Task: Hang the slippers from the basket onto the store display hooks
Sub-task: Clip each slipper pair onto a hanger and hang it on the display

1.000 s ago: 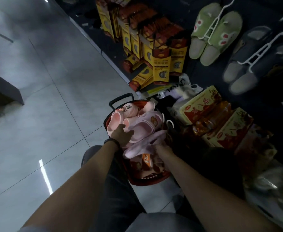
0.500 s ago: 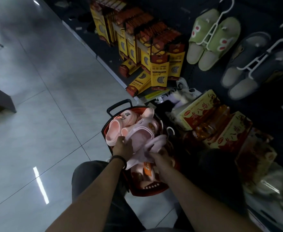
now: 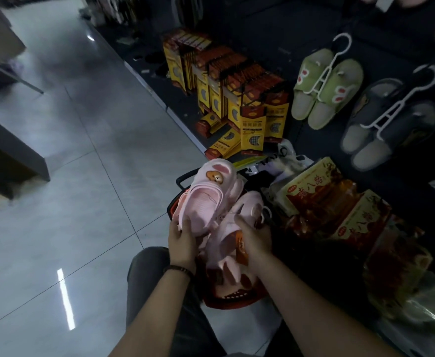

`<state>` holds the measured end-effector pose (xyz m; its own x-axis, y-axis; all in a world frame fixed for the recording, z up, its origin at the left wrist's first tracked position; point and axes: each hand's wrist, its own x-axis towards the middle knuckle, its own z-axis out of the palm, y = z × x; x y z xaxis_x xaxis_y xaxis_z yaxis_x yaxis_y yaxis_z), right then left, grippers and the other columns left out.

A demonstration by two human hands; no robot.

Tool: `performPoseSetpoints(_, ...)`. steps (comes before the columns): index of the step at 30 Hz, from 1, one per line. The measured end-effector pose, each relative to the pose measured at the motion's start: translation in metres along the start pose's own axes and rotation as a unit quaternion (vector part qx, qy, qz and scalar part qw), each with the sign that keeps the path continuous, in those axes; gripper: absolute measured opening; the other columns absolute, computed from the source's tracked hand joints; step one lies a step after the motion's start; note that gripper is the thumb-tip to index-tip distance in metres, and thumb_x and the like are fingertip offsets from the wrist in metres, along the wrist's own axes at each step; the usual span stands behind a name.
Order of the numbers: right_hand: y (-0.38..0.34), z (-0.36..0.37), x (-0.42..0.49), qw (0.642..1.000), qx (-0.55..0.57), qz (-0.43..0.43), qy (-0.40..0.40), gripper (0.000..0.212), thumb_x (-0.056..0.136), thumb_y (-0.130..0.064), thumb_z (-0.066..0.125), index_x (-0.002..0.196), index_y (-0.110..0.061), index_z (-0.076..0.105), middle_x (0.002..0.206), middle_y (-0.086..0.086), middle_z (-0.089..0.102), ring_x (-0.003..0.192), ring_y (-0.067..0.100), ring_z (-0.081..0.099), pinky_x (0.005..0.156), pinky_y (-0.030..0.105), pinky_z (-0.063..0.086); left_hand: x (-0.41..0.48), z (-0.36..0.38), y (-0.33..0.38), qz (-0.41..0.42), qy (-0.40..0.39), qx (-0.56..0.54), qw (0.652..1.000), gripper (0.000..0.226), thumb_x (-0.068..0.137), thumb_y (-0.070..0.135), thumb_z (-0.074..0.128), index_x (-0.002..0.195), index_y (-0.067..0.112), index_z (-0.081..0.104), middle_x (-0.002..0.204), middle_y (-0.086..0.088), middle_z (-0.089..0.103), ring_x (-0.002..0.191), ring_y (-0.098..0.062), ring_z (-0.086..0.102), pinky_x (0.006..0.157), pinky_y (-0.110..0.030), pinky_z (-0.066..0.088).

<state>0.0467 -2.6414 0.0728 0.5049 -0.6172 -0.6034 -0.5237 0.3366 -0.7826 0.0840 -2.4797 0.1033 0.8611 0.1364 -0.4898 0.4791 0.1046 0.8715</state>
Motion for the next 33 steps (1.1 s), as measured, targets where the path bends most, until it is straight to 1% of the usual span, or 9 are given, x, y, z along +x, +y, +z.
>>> performPoseSetpoints(3,-0.013,0.003,-0.005,1.0,-0.02,0.01,-0.007,0.113,0.05,-0.08,0.083,0.145,-0.024,0.059,0.143,0.006,0.064,0.13,0.034,0.061,0.113,0.051,0.047,-0.017,0.005,0.001,0.059,0.054,0.035,0.996,0.042,0.099,0.057,0.052,0.134,0.034,0.058,0.13,-0.002,0.067,0.119,-0.026,0.064,0.1,-0.051,0.055)
performPoseSetpoints(7,-0.005,0.016,-0.002,0.993,-0.103,0.049,-0.027,0.132,0.039,-0.099,0.067,0.14,-0.015,0.061,0.136,0.015,0.067,0.123,0.038,0.064,0.108,0.049,0.05,-0.034,0.017,-0.003,0.083,0.124,0.026,0.988,0.043,0.104,0.058,0.043,0.137,0.034,0.054,0.132,0.001,0.062,0.12,-0.024,0.06,0.102,-0.044,0.052)
performPoseSetpoints(10,-0.006,0.021,-0.009,0.985,-0.144,0.087,-0.04,0.12,0.054,-0.097,0.06,0.136,-0.009,0.063,0.127,0.017,0.069,0.113,0.037,0.067,0.101,0.045,0.054,-0.035,0.026,-0.003,0.096,0.175,0.013,0.98,0.034,0.104,0.059,0.04,0.127,0.04,0.056,0.122,0.006,0.064,0.116,-0.022,0.061,0.096,-0.039,0.052)
performPoseSetpoints(13,-0.01,0.026,-0.011,0.974,-0.214,0.067,-0.045,0.1,0.088,-0.083,0.053,0.151,-0.005,0.048,0.151,0.021,0.053,0.137,0.039,0.053,0.108,0.042,0.042,-0.028,0.033,-0.006,0.083,0.207,0.032,0.974,0.04,0.103,0.059,0.043,0.126,0.032,0.061,0.117,0.002,0.069,0.109,-0.022,0.063,0.089,-0.036,0.051)
performPoseSetpoints(20,-0.011,0.022,0.009,0.944,-0.302,-0.011,-0.132,0.076,0.104,-0.07,0.024,0.152,-0.018,0.052,0.152,0.018,0.055,0.139,0.036,0.053,0.112,0.04,0.039,0.005,0.026,-0.002,0.044,0.259,0.083,0.961,0.047,0.103,0.053,0.049,0.127,0.018,0.07,0.123,-0.012,0.072,0.118,-0.034,0.063,0.095,-0.037,0.048)
performPoseSetpoints(23,-0.018,0.009,0.039,0.93,-0.339,-0.07,-0.124,0.072,0.096,-0.077,0.04,0.113,-0.016,0.072,0.111,0.012,0.074,0.107,0.034,0.069,0.092,0.04,0.053,0.023,0.022,0.0,0.006,0.267,0.086,0.96,0.045,0.103,0.051,0.051,0.122,0.016,0.072,0.121,-0.012,0.072,0.117,-0.035,0.063,0.091,-0.033,0.045)
performPoseSetpoints(26,-0.03,0.0,0.08,0.916,-0.378,-0.124,-0.05,0.042,0.091,-0.055,0.068,0.094,-0.013,0.07,0.097,0.01,0.075,0.096,0.033,0.071,0.086,0.041,0.056,0.037,0.019,-0.001,-0.023,0.256,0.1,0.961,0.049,0.103,0.053,0.05,0.12,0.013,0.073,0.119,-0.014,0.072,0.114,-0.036,0.063,0.088,-0.032,0.041)
performPoseSetpoints(28,-0.047,-0.003,0.1,0.904,-0.404,-0.136,-0.02,0.026,0.094,-0.038,0.069,0.097,-0.013,0.071,0.098,0.012,0.075,0.097,0.033,0.071,0.079,0.036,0.053,0.044,0.019,-0.002,-0.028,0.248,0.106,0.962,0.052,0.103,0.053,0.049,0.12,0.011,0.074,0.117,-0.014,0.073,0.114,-0.036,0.063,0.087,-0.032,0.041)
performPoseSetpoints(33,-0.059,0.001,0.14,0.851,-0.505,-0.134,-0.05,0.04,0.093,-0.03,0.073,0.124,-0.008,0.066,0.119,0.017,0.071,0.113,0.037,0.068,0.081,0.032,0.047,0.051,0.016,0.0,-0.04,0.237,0.116,0.964,0.05,0.103,0.049,0.049,0.118,0.008,0.073,0.115,-0.016,0.071,0.114,-0.038,0.062,0.088,-0.035,0.042)
